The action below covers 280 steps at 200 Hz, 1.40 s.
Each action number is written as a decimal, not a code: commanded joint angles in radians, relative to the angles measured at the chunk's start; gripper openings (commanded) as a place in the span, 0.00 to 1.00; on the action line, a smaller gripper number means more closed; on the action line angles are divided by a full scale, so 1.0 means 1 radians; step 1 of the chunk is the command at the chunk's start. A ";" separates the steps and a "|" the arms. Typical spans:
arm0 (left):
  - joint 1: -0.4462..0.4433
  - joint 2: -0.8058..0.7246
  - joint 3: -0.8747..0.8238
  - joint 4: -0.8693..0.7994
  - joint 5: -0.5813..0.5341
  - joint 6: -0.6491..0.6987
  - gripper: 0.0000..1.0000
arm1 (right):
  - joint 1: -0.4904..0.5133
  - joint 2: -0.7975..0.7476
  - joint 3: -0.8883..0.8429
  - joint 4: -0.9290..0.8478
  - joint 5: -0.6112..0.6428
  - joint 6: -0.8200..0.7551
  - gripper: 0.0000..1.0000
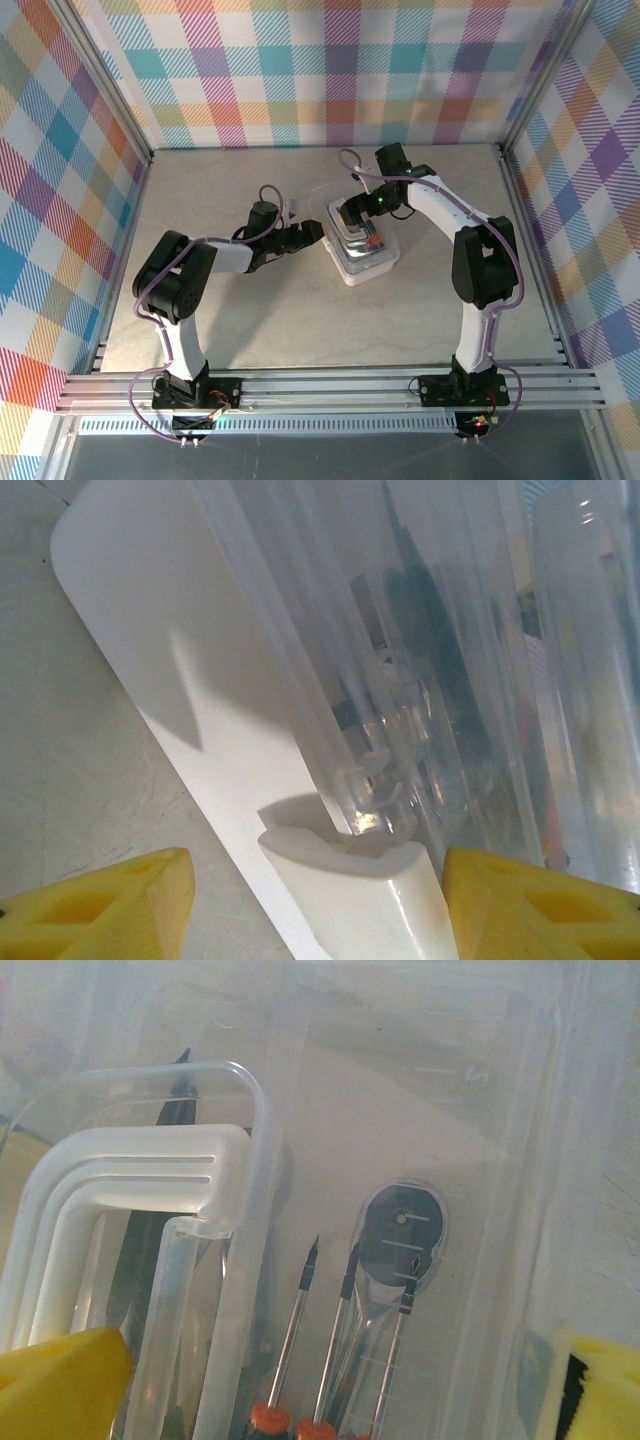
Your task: Pack the tool kit
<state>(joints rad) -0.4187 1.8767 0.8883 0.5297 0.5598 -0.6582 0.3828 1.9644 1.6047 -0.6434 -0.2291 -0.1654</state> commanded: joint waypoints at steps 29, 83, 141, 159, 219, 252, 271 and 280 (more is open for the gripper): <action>-0.026 -0.018 -0.005 -0.121 -0.023 0.064 0.66 | 0.021 0.096 -0.062 -0.142 0.050 -0.034 0.99; -0.023 -0.039 -0.005 -0.165 -0.029 0.086 0.65 | 0.022 0.097 -0.069 -0.136 0.049 -0.033 0.99; -0.023 -0.034 -0.003 -0.178 -0.026 0.088 0.62 | 0.022 0.094 -0.077 -0.132 0.051 -0.031 0.99; -0.022 -0.036 -0.006 -0.185 -0.026 0.089 0.62 | 0.022 0.097 -0.076 -0.131 0.049 -0.030 0.99; -0.023 -0.060 -0.008 -0.247 -0.034 0.119 0.62 | 0.022 0.097 -0.075 -0.127 0.047 -0.028 0.99; -0.022 -0.057 -0.003 -0.254 -0.032 0.122 0.62 | 0.022 0.099 -0.080 -0.124 0.045 -0.026 0.99; -0.022 -0.049 0.006 -0.249 -0.031 0.120 0.62 | 0.022 0.099 -0.079 -0.125 0.047 -0.026 0.99; -0.023 -0.042 0.012 -0.242 -0.031 0.116 0.62 | 0.022 0.099 -0.078 -0.125 0.047 -0.026 0.99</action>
<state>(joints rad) -0.4316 1.8294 0.8925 0.3058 0.5301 -0.5591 0.3809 1.9644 1.5993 -0.6357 -0.2337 -0.1650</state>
